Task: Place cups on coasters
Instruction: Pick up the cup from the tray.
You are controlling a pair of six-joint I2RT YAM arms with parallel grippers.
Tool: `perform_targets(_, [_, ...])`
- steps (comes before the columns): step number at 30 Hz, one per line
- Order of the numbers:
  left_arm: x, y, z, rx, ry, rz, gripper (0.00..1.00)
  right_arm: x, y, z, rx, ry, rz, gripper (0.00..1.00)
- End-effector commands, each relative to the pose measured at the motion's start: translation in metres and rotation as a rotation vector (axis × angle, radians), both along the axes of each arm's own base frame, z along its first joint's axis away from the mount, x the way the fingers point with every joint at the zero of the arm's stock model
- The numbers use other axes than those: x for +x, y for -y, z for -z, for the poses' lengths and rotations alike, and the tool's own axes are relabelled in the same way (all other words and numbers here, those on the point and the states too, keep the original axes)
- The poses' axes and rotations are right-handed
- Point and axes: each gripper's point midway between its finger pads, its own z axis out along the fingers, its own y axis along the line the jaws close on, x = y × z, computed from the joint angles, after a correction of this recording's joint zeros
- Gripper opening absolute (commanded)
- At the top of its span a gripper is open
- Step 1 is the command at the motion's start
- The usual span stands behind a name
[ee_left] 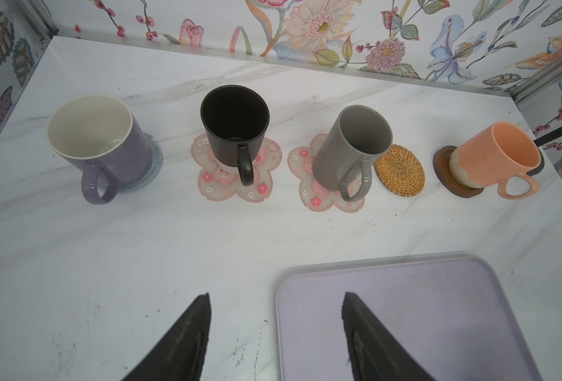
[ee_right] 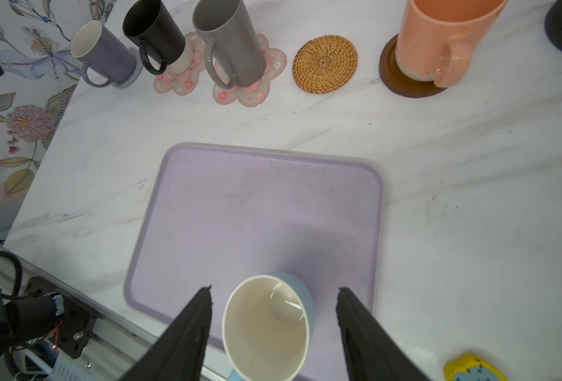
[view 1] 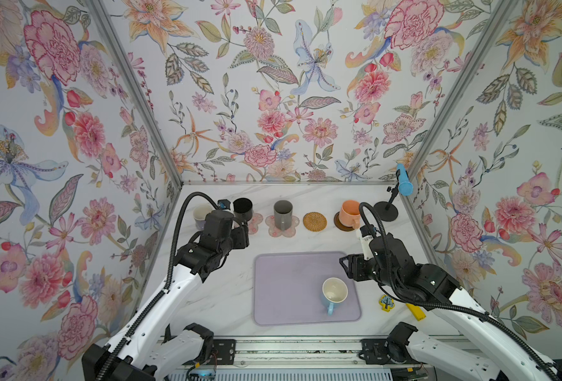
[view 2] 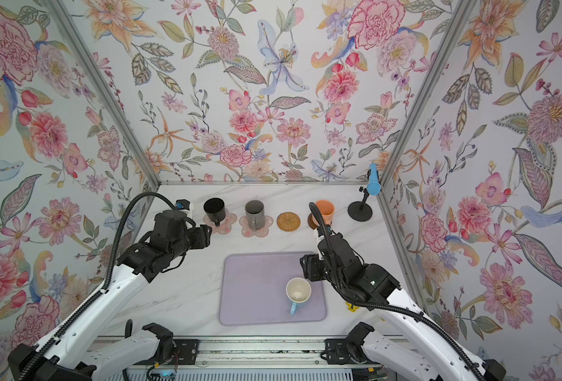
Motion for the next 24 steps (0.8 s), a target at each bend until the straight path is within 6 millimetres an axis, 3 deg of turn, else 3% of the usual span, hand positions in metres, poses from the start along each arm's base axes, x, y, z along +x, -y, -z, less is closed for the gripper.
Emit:
perform_targets(1, [0.000,-0.005,0.019,0.012,-0.053,-0.057,0.69,-0.033,0.017,0.028,-0.012,-0.139,0.108,0.60])
perform_targets(13, [0.008,0.005,0.033,-0.037,-0.080,-0.062,0.69,-0.097,-0.023,0.056,-0.086,-0.205,0.000,0.59])
perform_targets(20, [0.002,0.000,0.036,-0.009,-0.092,-0.057,0.69,-0.116,-0.024,0.088,-0.132,-0.295,0.057,0.55])
perform_targets(24, [0.000,-0.002,0.029,-0.009,-0.073,-0.061,0.69,-0.113,-0.017,0.103,-0.165,-0.290,0.121,0.51])
